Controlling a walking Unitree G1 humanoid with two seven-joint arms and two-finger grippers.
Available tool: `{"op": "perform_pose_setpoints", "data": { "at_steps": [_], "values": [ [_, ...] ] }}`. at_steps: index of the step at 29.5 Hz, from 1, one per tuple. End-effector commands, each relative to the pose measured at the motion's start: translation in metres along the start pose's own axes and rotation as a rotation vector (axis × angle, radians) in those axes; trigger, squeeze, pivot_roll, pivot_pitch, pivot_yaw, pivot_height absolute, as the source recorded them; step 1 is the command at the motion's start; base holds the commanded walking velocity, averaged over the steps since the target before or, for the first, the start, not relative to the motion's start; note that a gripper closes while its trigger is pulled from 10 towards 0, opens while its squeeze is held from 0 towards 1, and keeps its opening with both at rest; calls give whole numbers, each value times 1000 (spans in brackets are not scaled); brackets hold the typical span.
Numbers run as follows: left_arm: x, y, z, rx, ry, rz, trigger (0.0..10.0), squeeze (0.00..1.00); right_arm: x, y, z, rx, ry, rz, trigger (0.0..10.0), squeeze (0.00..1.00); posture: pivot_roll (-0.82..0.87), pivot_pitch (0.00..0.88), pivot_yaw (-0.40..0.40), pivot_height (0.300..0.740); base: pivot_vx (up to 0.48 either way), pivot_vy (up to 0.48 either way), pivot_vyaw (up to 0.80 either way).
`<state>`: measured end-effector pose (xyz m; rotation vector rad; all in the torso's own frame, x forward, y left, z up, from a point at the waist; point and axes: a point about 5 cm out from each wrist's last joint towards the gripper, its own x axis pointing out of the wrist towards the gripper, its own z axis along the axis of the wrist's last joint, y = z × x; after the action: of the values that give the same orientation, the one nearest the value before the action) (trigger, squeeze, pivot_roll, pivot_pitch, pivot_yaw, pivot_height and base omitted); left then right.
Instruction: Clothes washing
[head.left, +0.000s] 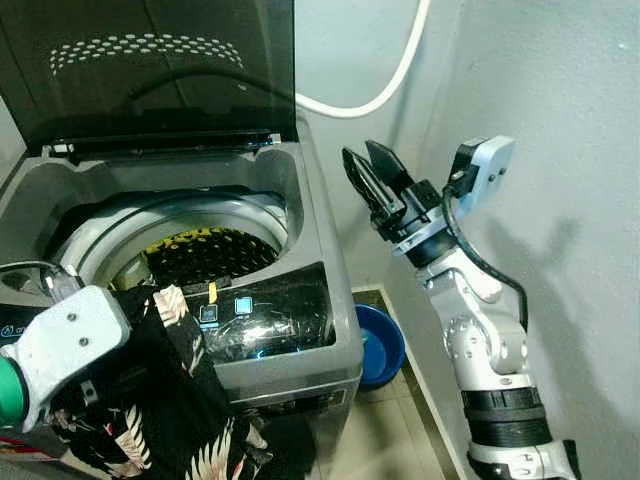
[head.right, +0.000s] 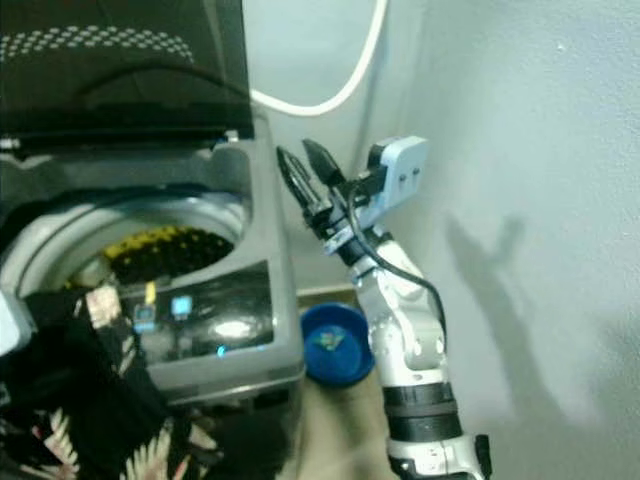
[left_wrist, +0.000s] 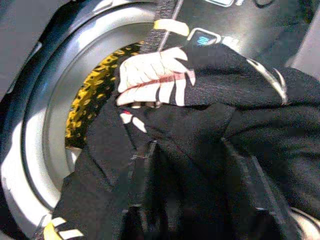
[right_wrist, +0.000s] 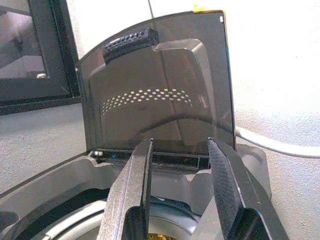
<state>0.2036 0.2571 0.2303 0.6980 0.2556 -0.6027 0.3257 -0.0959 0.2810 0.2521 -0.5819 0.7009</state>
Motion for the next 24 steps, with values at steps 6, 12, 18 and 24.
{"op": "perform_pose_setpoints", "data": {
  "at_steps": [6,12,18,24],
  "values": [
    [9,14,-11,-71,-10,149,0,0,-1,0,0,-3,-6,-4,10000,0,143,102,13,740,0,0,0],
    [16,50,9,-17,-194,511,0,0,-1,0,0,-4,-6,-4,10000,0,144,101,12,740,0,0,0],
    [36,82,35,53,-356,750,6000,0,2,0,0,-2,-9,0,10000,0,142,91,0,740,0,0,0],
    [95,101,96,109,-539,833,10000,0,4,1,2,-12,-17,2,10000,0,108,85,4,740,0,0,0]
  ]
}}
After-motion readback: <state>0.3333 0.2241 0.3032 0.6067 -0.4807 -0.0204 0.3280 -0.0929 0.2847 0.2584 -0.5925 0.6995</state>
